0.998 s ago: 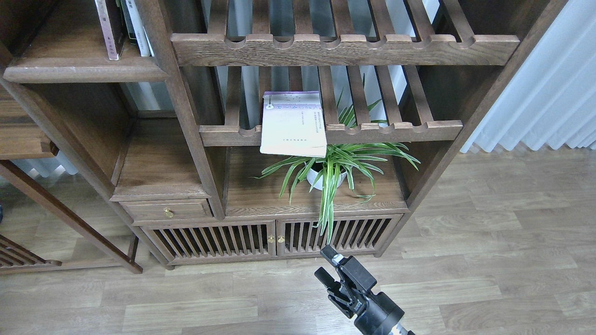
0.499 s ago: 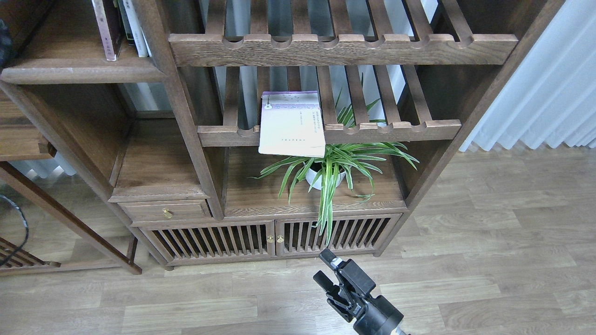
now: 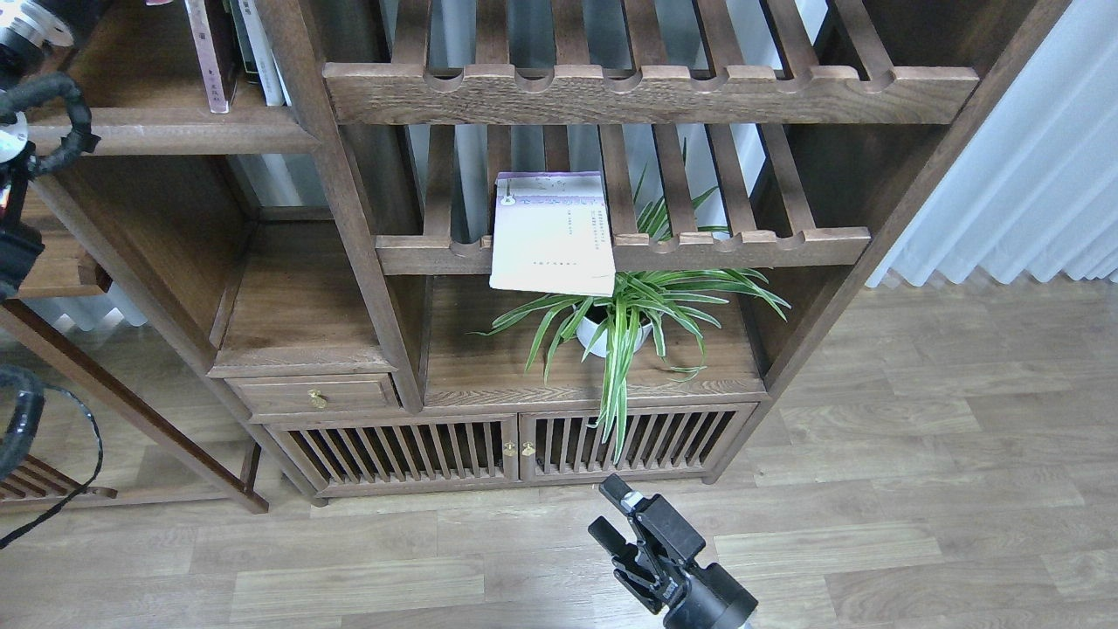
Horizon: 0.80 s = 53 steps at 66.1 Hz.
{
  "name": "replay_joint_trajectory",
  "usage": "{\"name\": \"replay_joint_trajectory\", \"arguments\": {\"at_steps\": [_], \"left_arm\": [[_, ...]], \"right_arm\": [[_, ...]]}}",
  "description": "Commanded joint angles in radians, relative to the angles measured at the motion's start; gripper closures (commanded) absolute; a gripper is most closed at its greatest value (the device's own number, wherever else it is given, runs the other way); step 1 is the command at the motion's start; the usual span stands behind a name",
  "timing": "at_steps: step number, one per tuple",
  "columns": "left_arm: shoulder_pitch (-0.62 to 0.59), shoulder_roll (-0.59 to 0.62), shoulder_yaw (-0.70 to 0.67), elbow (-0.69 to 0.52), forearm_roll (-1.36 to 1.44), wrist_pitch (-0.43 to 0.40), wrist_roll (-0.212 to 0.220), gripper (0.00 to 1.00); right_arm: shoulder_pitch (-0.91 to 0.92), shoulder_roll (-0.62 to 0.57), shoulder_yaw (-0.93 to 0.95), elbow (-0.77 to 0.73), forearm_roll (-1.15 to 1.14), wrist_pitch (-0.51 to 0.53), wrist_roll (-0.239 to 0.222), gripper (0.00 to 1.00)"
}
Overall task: Organize books on shelf
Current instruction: 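Release the red book and withdraw the left gripper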
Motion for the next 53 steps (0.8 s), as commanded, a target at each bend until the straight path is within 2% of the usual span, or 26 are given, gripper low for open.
{"name": "replay_joint_trajectory", "arguments": {"at_steps": [1, 13, 26, 34, 41, 51, 53], "left_arm": [[0.038, 0.017, -0.016, -0.063, 0.000, 0.000, 0.002, 0.26], [0.103, 0.077, -0.057, -0.130, -0.003, 0.000, 0.006, 0.12], [0.189, 0.082, -0.134, -0.244, -0.027, 0.000, 0.008, 0.06], [0.271, 0.082, -0.169, -0.342, -0.069, 0.000, 0.017, 0.05], [0.376, 0.085, -0.205, -0.455, -0.093, 0.000, 0.074, 0.04], [0.569, 0.087, -0.237, -0.639, -0.222, 0.000, 0.204, 0.04], [0.598, 0.087, -0.241, -0.664, -0.237, 0.000, 0.218, 0.04]], "right_arm": [[0.001, 0.000, 0.000, 0.000, 0.000, 0.000, 0.000, 0.01], [0.003, 0.001, 0.000, 0.000, -0.002, 0.000, 0.000, 0.01], [0.009, 0.001, 0.001, 0.000, 0.000, 0.000, 0.014, 0.01], [0.020, 0.003, 0.003, 0.000, 0.000, 0.000, 0.045, 0.01], [0.041, 0.003, 0.006, -0.002, 0.001, 0.000, 0.075, 0.01], [0.062, 0.004, 0.011, -0.003, 0.003, 0.000, 0.123, 0.01], [0.066, 0.004, 0.011, -0.003, 0.003, 0.000, 0.126, 0.01]]}}
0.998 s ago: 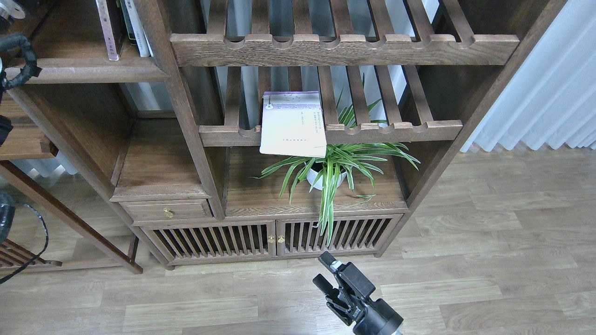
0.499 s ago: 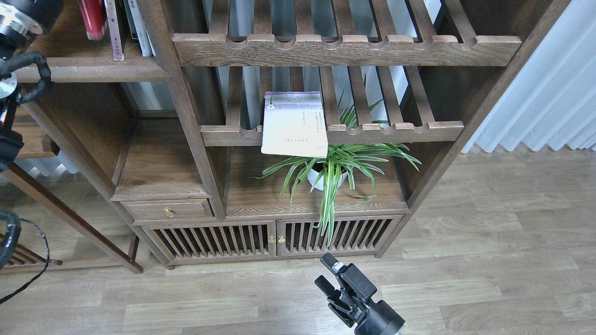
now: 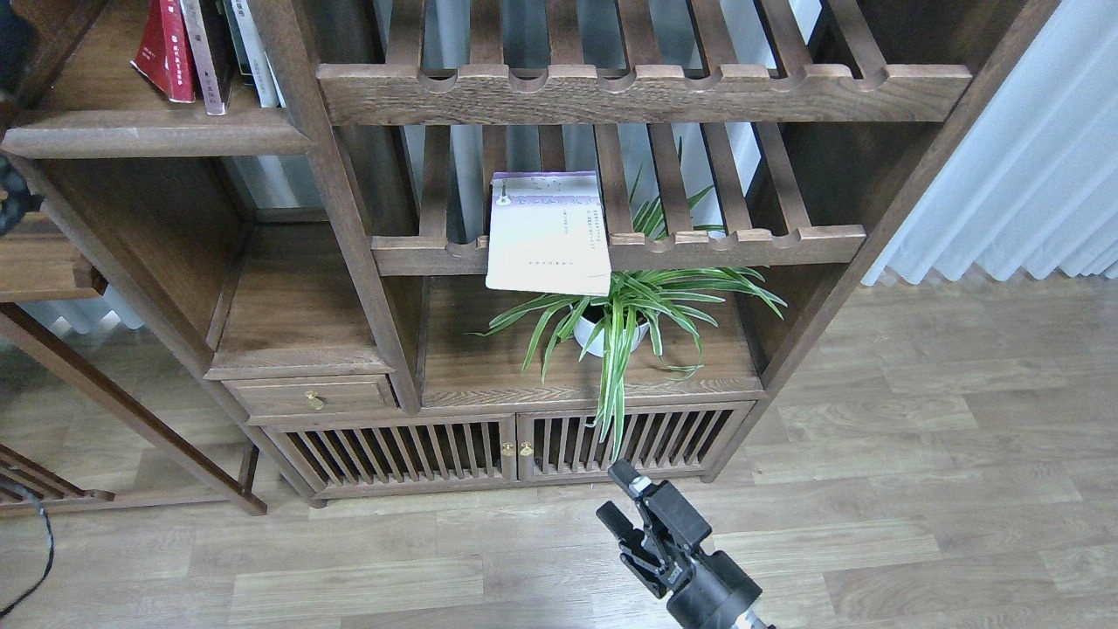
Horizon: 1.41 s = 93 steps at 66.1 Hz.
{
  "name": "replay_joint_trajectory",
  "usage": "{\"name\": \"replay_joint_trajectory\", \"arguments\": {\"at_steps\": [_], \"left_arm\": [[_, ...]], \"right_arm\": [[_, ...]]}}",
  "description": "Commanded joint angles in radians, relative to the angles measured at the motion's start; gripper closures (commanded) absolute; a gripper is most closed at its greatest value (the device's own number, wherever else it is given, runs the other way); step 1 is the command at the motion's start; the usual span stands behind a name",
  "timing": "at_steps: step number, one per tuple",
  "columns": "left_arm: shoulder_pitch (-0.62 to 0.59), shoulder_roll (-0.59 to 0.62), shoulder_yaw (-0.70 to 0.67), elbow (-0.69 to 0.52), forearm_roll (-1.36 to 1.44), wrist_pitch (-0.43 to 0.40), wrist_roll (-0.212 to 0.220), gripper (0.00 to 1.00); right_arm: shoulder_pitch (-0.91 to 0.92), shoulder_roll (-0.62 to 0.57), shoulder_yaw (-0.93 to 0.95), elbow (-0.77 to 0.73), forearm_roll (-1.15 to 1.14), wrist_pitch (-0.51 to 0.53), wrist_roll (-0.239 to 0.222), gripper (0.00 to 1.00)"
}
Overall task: Organize books on shelf
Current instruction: 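Release the red book and withdraw the left gripper, then reach the right gripper to the white booklet on the middle shelf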
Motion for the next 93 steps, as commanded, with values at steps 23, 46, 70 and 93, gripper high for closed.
{"name": "replay_joint_trajectory", "arguments": {"at_steps": [23, 46, 70, 93], "left_arm": [[0.514, -0.012, -0.035, -0.200, -0.169, 0.000, 0.118, 0.05], [0.696, -0.015, -0.109, -0.089, -0.255, 0.000, 0.101, 0.04], [0.699, -0.013, -0.271, 0.010, -0.345, 0.000, 0.103, 0.04], [0.696, -0.015, -0.273, 0.016, -0.344, 0.000, 0.104, 0.04]], "right_arm": [[0.076, 0.021, -0.008, -0.015, -0.002, 0.000, 0.034, 0.01], [0.214, 0.082, -0.011, -0.019, -0.016, 0.000, 0.036, 0.01], [0.517, 0.082, -0.186, -0.345, -0.015, -0.159, 0.086, 0.02], [0.697, 0.082, -0.240, -0.363, 0.087, -0.315, 0.161, 0.02]]}}
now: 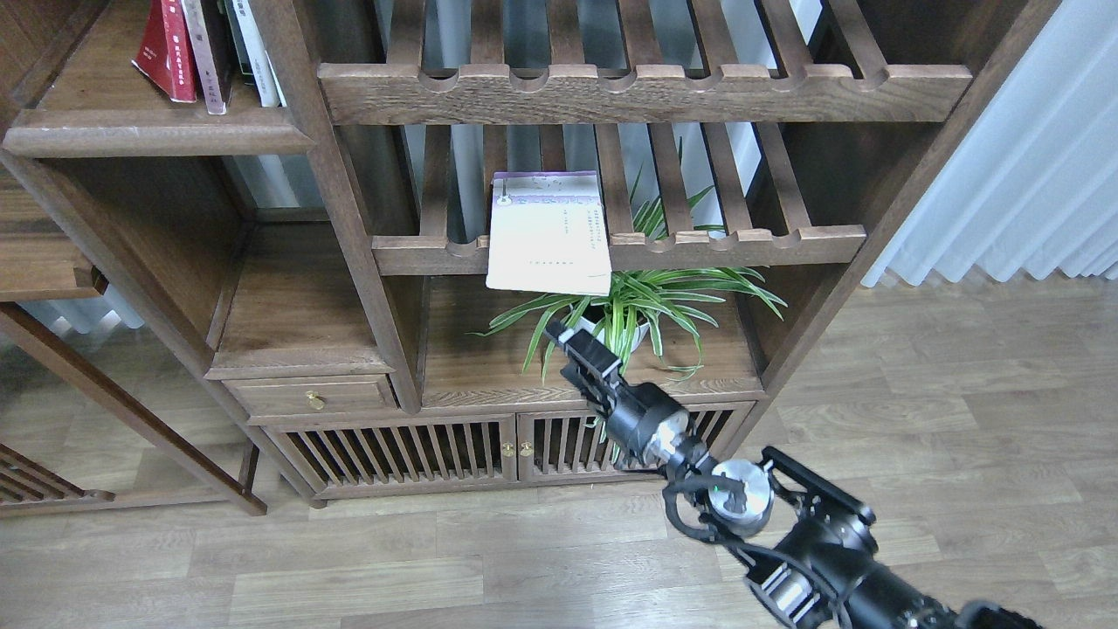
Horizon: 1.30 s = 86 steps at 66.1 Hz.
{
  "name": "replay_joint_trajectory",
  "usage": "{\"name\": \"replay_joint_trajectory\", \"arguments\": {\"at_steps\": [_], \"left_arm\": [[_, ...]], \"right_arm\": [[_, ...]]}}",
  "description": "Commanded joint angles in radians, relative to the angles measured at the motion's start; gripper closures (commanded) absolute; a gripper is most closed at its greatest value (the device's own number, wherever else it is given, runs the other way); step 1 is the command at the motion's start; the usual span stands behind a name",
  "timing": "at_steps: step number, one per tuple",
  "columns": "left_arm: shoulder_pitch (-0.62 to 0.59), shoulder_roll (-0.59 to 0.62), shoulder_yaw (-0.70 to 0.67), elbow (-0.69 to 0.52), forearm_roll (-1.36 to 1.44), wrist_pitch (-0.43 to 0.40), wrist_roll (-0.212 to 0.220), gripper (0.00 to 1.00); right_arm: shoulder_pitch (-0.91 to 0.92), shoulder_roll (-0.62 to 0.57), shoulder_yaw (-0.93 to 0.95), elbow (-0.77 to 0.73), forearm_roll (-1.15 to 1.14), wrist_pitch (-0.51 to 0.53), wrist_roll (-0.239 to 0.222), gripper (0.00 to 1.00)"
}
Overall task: Organize books on shelf
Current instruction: 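Reach the right gripper to the white booklet on the middle shelf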
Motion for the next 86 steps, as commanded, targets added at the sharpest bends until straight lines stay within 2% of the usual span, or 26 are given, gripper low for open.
{"name": "replay_joint_trajectory", "arguments": {"at_steps": [1, 10, 24, 46, 53, 54, 56, 57, 59, 60, 63, 80, 86], "left_arm": [[-0.002, 0.000, 0.000, 0.000, 0.001, 0.000, 0.000, 0.04], [-0.008, 0.000, -0.003, 0.000, 0.001, 0.000, 0.002, 0.04], [-0.015, 0.004, -0.003, 0.000, 0.001, 0.000, 0.011, 0.04], [-0.040, 0.032, -0.017, -0.001, 0.001, 0.000, 0.014, 0.04], [-0.041, 0.032, -0.031, -0.001, 0.000, 0.000, 0.014, 0.04], [-0.041, 0.033, -0.041, -0.003, 0.000, 0.000, 0.014, 0.04], [-0.041, 0.033, -0.043, -0.003, 0.000, 0.000, 0.014, 0.04], [-0.041, 0.033, -0.046, -0.003, 0.000, 0.000, 0.014, 0.04], [-0.041, 0.033, -0.047, -0.003, 0.000, 0.000, 0.014, 0.04], [-0.040, 0.035, -0.049, -0.003, 0.000, 0.000, 0.014, 0.04], [-0.040, 0.038, -0.049, -0.003, 0.000, 0.000, 0.014, 0.04], [-0.038, 0.038, -0.060, -0.001, 0.001, 0.000, 0.014, 0.04], [-0.038, 0.036, -0.052, -0.001, 0.000, 0.000, 0.014, 0.04]], "right_arm": [[0.052, 0.000, -0.029, -0.001, 0.057, -0.050, 0.005, 0.02], [0.096, 0.000, -0.051, -0.004, 0.135, -0.116, 0.005, 0.03], [0.130, 0.000, -0.071, -0.005, 0.183, -0.144, 0.005, 0.08], [0.194, 0.000, -0.098, -0.047, 0.273, -0.179, -0.006, 0.25], [0.194, 0.000, -0.102, -0.050, 0.296, -0.179, -0.006, 0.36], [0.194, 0.000, -0.102, -0.054, 0.310, -0.178, -0.006, 0.47], [0.194, 0.000, -0.103, -0.054, 0.315, -0.178, -0.005, 0.54], [0.196, 0.000, -0.102, -0.054, 0.322, -0.176, -0.005, 0.63], [0.196, 0.000, -0.102, -0.053, 0.330, -0.172, -0.003, 0.72], [0.196, 0.000, -0.102, -0.050, 0.339, -0.167, -0.002, 0.83], [0.197, 0.000, -0.102, -0.048, 0.351, -0.163, 0.000, 0.95], [0.197, 0.000, -0.102, -0.047, 0.344, -0.159, 0.003, 0.95], [0.193, 0.000, -0.089, -0.033, 0.344, -0.127, 0.003, 0.95]]}}
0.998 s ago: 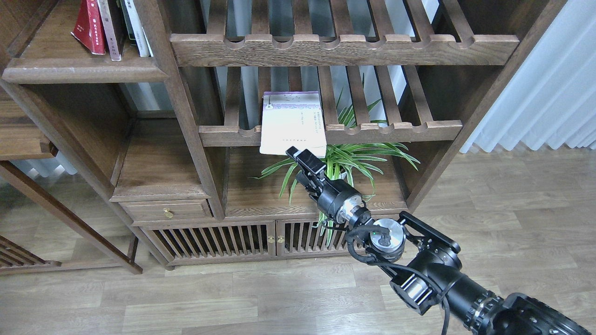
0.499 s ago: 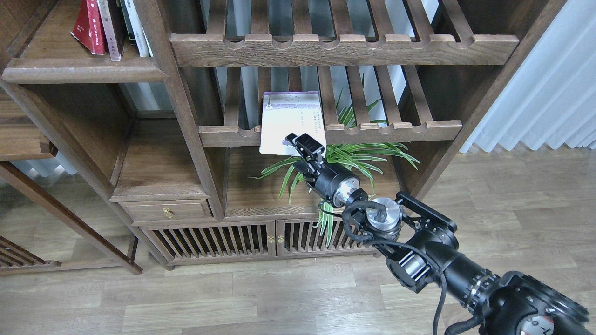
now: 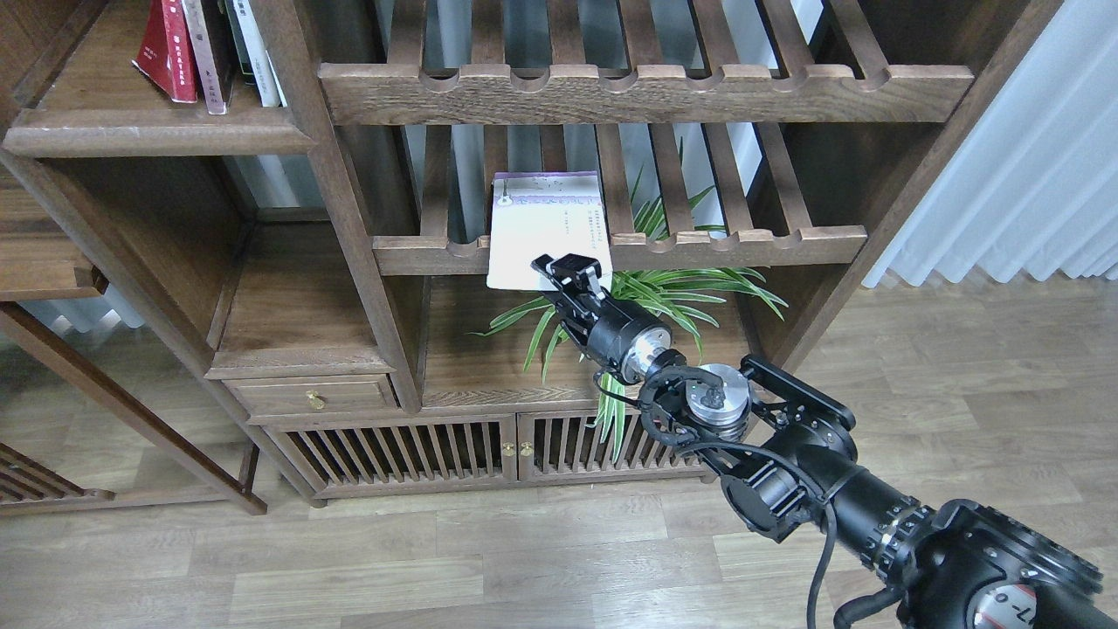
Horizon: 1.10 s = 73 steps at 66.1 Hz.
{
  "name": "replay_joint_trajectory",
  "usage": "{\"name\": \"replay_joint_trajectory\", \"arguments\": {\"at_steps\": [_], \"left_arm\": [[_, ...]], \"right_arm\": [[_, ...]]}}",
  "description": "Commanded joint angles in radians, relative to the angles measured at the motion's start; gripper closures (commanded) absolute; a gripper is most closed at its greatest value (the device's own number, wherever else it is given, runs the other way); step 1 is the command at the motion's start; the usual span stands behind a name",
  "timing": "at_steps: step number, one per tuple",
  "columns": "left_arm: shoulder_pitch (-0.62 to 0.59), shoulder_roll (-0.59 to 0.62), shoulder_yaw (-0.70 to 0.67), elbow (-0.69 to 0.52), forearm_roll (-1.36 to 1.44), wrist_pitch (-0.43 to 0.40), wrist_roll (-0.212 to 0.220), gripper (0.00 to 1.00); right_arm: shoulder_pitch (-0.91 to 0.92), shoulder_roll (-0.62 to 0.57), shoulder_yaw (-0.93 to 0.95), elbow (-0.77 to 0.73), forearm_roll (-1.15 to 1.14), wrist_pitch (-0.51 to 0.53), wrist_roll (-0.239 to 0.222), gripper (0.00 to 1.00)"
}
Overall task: Organize books on shelf
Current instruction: 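Reach the right gripper to the white booklet on the middle shelf, then grasp the white booklet with the right gripper and pull it out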
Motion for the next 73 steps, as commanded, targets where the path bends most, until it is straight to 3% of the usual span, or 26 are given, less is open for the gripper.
{"name": "replay_joint_trajectory", "arguments": {"at_steps": [1, 12, 13, 17, 28, 34, 41, 48, 61, 73], "left_arm": [[0.002, -0.001, 0.006, 0.001, 0.001, 0.000, 0.000, 0.04], [0.008, -0.015, 0.037, 0.001, 0.000, 0.000, -0.003, 0.04], [0.011, -0.020, 0.056, 0.004, -0.002, 0.000, -0.012, 0.04], [0.016, -0.034, 0.087, 0.011, -0.015, 0.000, -0.014, 0.04], [0.019, -0.058, 0.231, 0.012, -0.136, 0.000, -0.009, 0.01], [0.031, -0.054, 0.388, 0.011, -0.258, 0.000, -0.003, 0.01], [0.038, -0.024, 0.552, 0.003, -0.394, 0.000, -0.002, 0.01], [0.024, 0.038, 0.719, -0.006, -0.503, 0.000, -0.002, 0.01], [-0.076, 0.152, 1.049, -0.044, -0.586, 0.000, -0.015, 0.01], [-0.084, 0.155, 1.149, -0.100, -0.601, 0.000, -0.017, 0.01]], "right_arm": [[-0.006, 0.000, 0.015, 0.018, -0.002, 0.041, 0.000, 0.95], [-0.088, 0.000, 0.047, 0.178, -0.047, 0.117, -0.006, 0.95], [-0.145, 0.000, 0.070, 0.266, -0.086, 0.117, -0.009, 0.95], [-0.220, 0.000, 0.090, 0.343, -0.133, 0.118, -0.014, 0.95], [-0.374, 0.000, 0.104, 0.472, -0.193, 0.167, -0.049, 0.95], [-0.470, 0.000, 0.129, 0.484, -0.217, 0.276, -0.115, 0.95], [-0.564, -0.008, 0.132, 0.483, -0.309, 0.417, -0.263, 0.95], [-0.665, -0.031, 0.125, 0.477, -0.392, 0.429, -0.375, 0.95], [-0.746, -0.032, 0.132, 0.435, -0.496, 0.429, -0.434, 0.95], [-0.750, -0.015, 0.133, 0.397, -0.504, 0.429, -0.439, 0.95]]}}
